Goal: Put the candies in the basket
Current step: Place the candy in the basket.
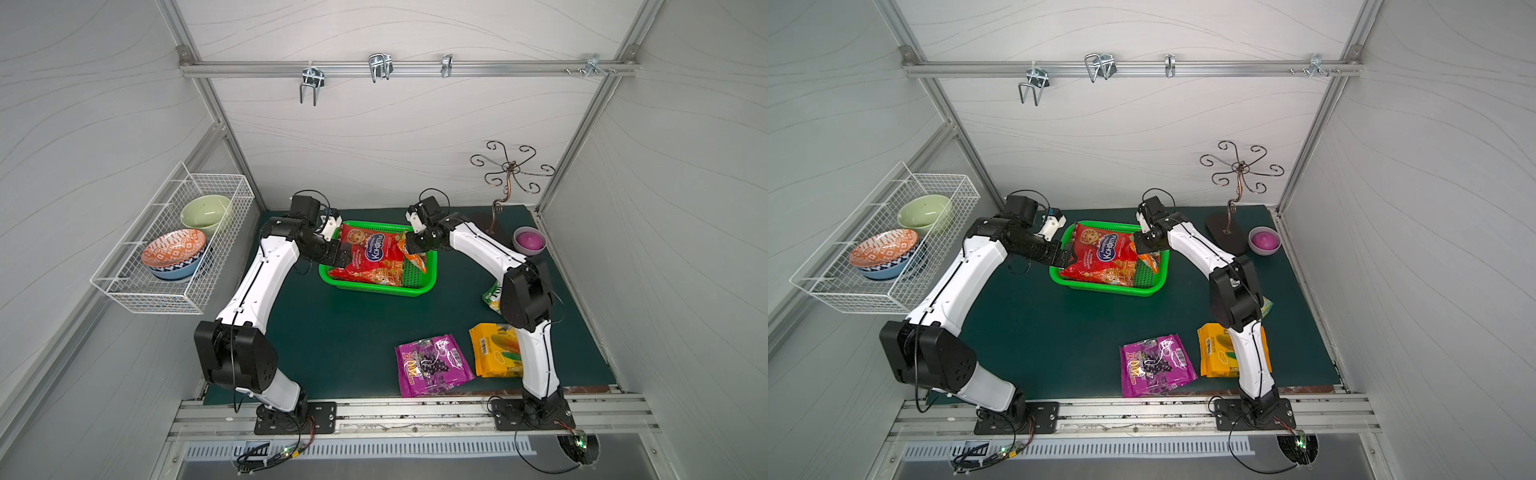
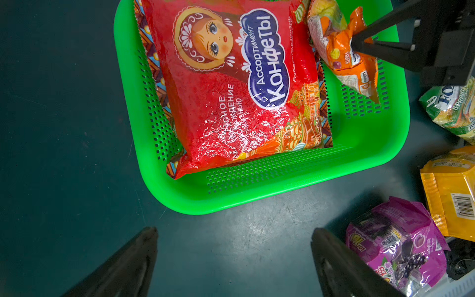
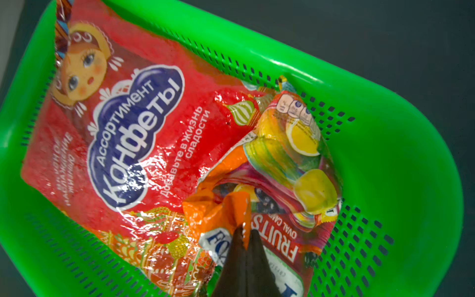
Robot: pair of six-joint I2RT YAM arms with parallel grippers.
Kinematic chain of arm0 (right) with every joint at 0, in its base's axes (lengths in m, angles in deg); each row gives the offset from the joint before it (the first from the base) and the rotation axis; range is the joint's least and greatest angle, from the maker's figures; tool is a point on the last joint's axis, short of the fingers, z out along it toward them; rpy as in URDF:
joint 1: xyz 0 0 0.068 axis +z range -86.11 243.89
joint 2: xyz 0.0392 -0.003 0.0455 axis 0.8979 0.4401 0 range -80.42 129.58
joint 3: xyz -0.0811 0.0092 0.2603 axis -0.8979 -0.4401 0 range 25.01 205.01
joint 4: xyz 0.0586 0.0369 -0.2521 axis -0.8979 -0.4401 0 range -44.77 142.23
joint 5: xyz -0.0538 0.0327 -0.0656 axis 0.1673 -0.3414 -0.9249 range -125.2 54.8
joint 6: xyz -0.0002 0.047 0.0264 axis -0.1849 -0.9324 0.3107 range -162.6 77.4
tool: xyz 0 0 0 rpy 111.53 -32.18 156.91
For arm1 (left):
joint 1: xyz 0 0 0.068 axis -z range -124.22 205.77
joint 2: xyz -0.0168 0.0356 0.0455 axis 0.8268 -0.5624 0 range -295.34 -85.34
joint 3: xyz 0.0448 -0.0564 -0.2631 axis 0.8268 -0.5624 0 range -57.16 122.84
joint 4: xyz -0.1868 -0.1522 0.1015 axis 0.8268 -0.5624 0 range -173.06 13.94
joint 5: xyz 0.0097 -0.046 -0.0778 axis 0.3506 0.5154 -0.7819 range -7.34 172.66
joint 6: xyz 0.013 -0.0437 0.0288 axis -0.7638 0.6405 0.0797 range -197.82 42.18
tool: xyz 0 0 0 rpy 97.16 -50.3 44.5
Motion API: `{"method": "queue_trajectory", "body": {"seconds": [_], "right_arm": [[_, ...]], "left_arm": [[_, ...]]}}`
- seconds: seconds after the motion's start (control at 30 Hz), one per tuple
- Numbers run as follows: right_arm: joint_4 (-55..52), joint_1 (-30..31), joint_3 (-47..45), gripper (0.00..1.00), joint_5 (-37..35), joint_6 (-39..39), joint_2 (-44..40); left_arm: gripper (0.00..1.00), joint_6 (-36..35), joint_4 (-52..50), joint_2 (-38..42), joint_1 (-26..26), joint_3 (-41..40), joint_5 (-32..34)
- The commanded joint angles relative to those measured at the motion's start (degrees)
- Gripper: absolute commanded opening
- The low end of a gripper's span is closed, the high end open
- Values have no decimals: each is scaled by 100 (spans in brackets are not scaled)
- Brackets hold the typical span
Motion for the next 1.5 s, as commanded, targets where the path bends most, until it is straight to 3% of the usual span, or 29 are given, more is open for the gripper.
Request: {"method": "queue_trajectory", "body": {"seconds": [0.0, 0.1, 0.27, 0.4, 0.6, 0.77, 1.07, 1.47], "right_arm": [[330, -393, -3, 0, 711, -1250, 64], [457, -616, -180, 0, 827, -2095, -197], [-54, -460, -189, 0, -875, -3078, -1071], [-403, -6, 151, 0, -2324, -3306, -1365], [-982, 83, 373, 0, -3040, -3524, -1442], [-746, 61, 206, 0, -2876, -3432, -1381], [-875, 126, 655, 0, -2954, -3243, -352], [-272, 86, 682, 0, -1905, -3283, 216]], "left_arm": [[97, 3, 15, 4, -6, 68, -75], [97, 2, 14, 0, -6, 83, -69], [97, 37, 17, -52, -3, 84, -164], [97, 64, -152, -177, 1, 264, -286], [97, 46, -167, -118, -6, 254, -203], [97, 47, -182, -117, 1, 235, -270], [96, 12, -189, -64, -1, 178, -244], [97, 7, -190, -96, -6, 152, -246]]}}
